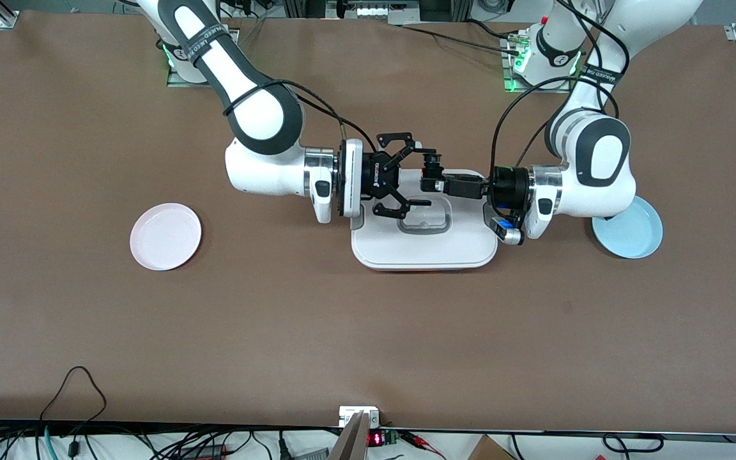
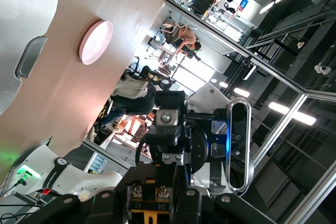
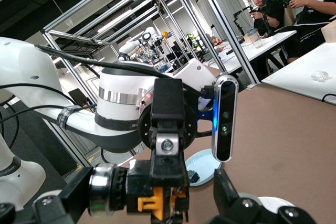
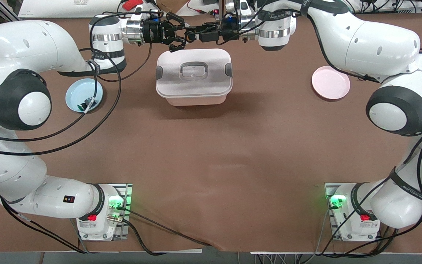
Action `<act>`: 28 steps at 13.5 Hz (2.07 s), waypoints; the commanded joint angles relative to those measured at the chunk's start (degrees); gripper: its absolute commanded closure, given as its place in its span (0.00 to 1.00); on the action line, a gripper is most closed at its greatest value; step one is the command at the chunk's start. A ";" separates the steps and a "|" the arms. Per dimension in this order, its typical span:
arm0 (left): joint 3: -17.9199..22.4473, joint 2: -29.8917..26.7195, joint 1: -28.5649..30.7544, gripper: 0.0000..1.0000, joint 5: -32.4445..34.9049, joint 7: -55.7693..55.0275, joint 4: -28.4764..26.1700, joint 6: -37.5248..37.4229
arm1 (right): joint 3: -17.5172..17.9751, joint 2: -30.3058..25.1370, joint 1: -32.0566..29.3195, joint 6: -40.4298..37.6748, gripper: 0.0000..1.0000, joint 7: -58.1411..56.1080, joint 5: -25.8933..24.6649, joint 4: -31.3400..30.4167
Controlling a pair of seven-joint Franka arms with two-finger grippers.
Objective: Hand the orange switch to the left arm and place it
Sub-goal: 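Grasp the orange switch with the left gripper above the box, then open the right gripper and withdraw it while the left gripper pulls back, then lower the switch into the blue dish with the left gripper and release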
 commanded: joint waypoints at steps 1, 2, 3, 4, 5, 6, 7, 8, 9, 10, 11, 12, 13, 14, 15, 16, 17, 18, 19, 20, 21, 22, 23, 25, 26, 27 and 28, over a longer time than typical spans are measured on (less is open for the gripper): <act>0.05 -0.19 -0.03 0.76 0.34 0.42 0.37 -0.58 | 0.02 -0.56 -1.93 0.26 0.00 0.40 0.42 1.29; 0.05 -0.19 0.14 0.76 2.70 0.42 0.72 -0.58 | -0.06 -1.43 -2.73 -0.18 0.00 -0.29 -1.23 1.29; 0.14 -0.10 0.23 0.76 6.55 0.42 2.47 -0.58 | -0.15 -2.40 -3.87 -0.35 0.00 -0.12 -3.95 1.20; 0.31 -0.01 0.32 0.76 10.76 0.25 3.70 -0.58 | -0.06 -3.11 -5.88 -2.36 0.00 0.14 -6.15 1.20; 0.66 -0.01 0.50 0.76 13.76 0.24 4.85 -0.58 | -0.15 -3.55 -7.47 -6.64 0.00 0.31 -7.30 1.11; 0.67 -0.10 0.85 0.76 16.93 0.24 5.29 -0.58 | -0.24 -3.81 -9.83 -10.77 0.00 0.32 -8.53 0.67; 0.67 -0.10 1.02 0.76 20.96 0.24 6.34 -0.58 | -0.24 -3.90 -12.29 -14.99 0.00 0.32 -11.41 0.41; 0.67 -0.01 1.29 0.76 25.87 0.33 7.48 -0.58 | -0.24 -3.99 -14.84 -19.73 0.00 0.66 -14.31 0.49; 0.67 -0.01 1.72 0.76 30.54 0.51 8.89 -0.66 | -0.24 -3.99 -17.30 -24.04 0.00 1.28 -16.69 0.49; 0.67 -0.01 2.16 0.76 35.28 0.68 9.94 -0.75 | -0.24 -3.99 -19.94 -28.18 0.00 1.63 -18.81 0.58; 0.58 -0.01 2.25 0.77 39.68 0.77 11.17 -1.27 | -0.24 -3.99 -22.66 -31.96 0.00 1.90 -20.22 0.58; 0.66 -0.01 2.25 0.77 43.20 0.86 12.40 -2.58 | -0.24 -4.34 -24.86 -35.48 0.00 2.07 -21.62 0.76; 0.67 0.07 2.43 0.77 47.85 1.21 13.81 -3.64 | -0.24 -4.34 -26.71 -38.12 0.00 2.94 -23.99 0.76; 0.67 0.07 2.78 0.77 53.38 3.21 15.13 -4.52 | -0.24 -4.52 -28.82 -41.11 0.00 4.08 -26.01 1.02; 0.67 0.07 2.96 0.77 57.78 5.41 16.01 -5.66 | -0.33 -5.56 -30.23 -43.75 0.00 5.57 -27.25 1.02; 0.67 0.07 3.83 0.77 62.27 8.21 16.19 -6.46 | -1.28 -7.66 -30.68 -44.64 0.00 7.59 -28.48 0.76; 0.67 0.07 4.36 0.77 65.62 10.33 16.28 -6.55 | -2.69 -8.81 -30.60 -45.18 0.00 10.13 -30.76 0.67; 0.67 -0.01 4.54 0.77 69.57 13.22 16.37 -6.55 | -3.74 -10.22 -30.60 -46.83 0.00 11.90 -32.52 0.67; 0.67 -0.19 4.97 0.77 72.91 15.51 16.46 -6.64 | -5.50 -11.45 -30.25 -47.63 0.00 13.40 -34.45 0.58; 0.75 -0.28 5.33 0.77 76.34 18.15 16.81 -6.81 | -6.73 -13.03 -30.07 -47.64 0.00 14.37 -36.65 0.23; 0.75 -0.28 5.68 0.77 79.94 21.31 16.98 -7.08 | -7.27 -14.35 -30.16 -47.73 0.00 15.51 -39.63 -0.20; 0.75 -0.36 6.12 0.77 83.63 24.30 17.07 -7.08 | -8.84 -15.93 -29.81 -48.08 0.00 17.26 -42.70 -0.38; 0.75 -0.37 6.47 0.77 87.50 26.76 17.07 -6.99 | -10.68 -17.34 -28.76 -48.34 0.00 19.72 -46.39 -0.30; 0.75 -0.28 7.52 0.77 93.92 31.68 16.99 -6.47 | -15.68 -20.15 -25.17 -48.34 0.00 25.07 -54.38 -0.30; 0.75 -0.19 8.14 0.77 95.78 34.49 16.90 -5.86 | -17.80 -20.77 -23.76 -48.34 0.00 27.36 -57.90 -0.21; 0.75 -0.02 8.67 0.77 98.32 37.65 16.81 -4.98 | -18.77 -21.21 -22.87 -47.91 0.00 28.17 -61.85 -0.03; 0.75 -0.01 9.19 0.77 101.13 41.43 16.20 -3.84 | -19.48 -21.31 -22.52 -47.73 0.00 28.26 -64.94 -0.21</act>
